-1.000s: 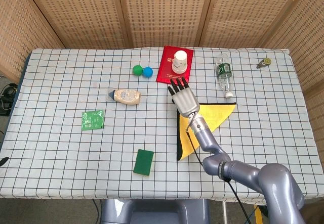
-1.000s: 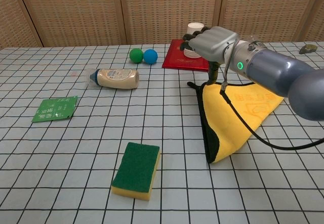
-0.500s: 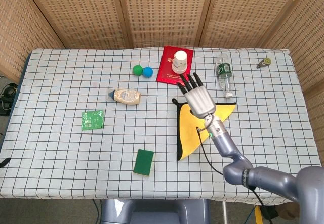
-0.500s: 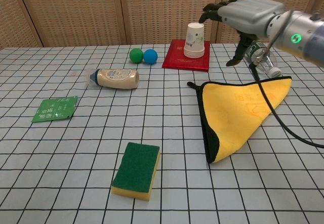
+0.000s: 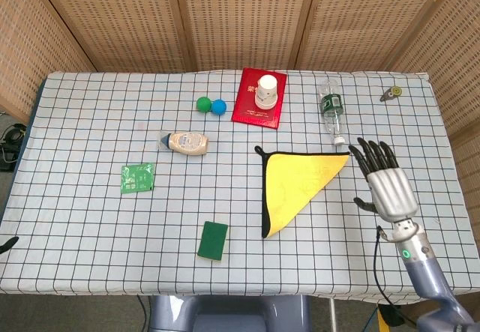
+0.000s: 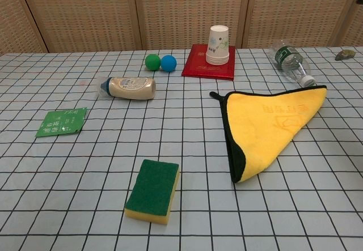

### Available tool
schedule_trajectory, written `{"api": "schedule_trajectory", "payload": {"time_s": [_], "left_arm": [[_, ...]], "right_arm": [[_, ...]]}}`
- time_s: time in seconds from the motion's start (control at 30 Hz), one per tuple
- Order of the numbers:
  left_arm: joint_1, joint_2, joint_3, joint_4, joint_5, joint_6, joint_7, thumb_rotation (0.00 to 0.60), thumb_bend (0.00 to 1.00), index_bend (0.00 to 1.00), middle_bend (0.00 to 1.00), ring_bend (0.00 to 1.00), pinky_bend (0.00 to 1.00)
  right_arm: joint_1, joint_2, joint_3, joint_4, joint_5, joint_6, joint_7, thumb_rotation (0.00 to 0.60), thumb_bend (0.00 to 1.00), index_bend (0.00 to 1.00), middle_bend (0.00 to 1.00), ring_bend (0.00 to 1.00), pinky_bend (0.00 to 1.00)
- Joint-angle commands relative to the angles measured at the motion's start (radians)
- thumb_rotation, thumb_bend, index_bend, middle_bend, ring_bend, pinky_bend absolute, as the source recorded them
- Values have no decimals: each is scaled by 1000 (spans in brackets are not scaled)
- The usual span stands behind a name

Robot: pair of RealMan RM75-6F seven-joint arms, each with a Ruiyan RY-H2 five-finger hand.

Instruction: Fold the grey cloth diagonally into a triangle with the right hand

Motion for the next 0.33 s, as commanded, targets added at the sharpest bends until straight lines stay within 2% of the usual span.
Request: {"api": "schedule_trajectory", "payload": {"time_s": [0.03, 0.33], "left_arm": [[8, -4, 7, -1, 21, 18, -1, 600, 0, 0, 0, 0, 0], [25, 0, 13, -7, 52, 61, -8, 600, 0, 0, 0, 0, 0]], "right_arm": [[-121, 72, -72, -38, -88, 99, 127, 600, 0, 23, 0, 0, 0], [-259, 73, -115, 18, -145, 232, 216, 600, 0, 24, 0, 0, 0]]}}
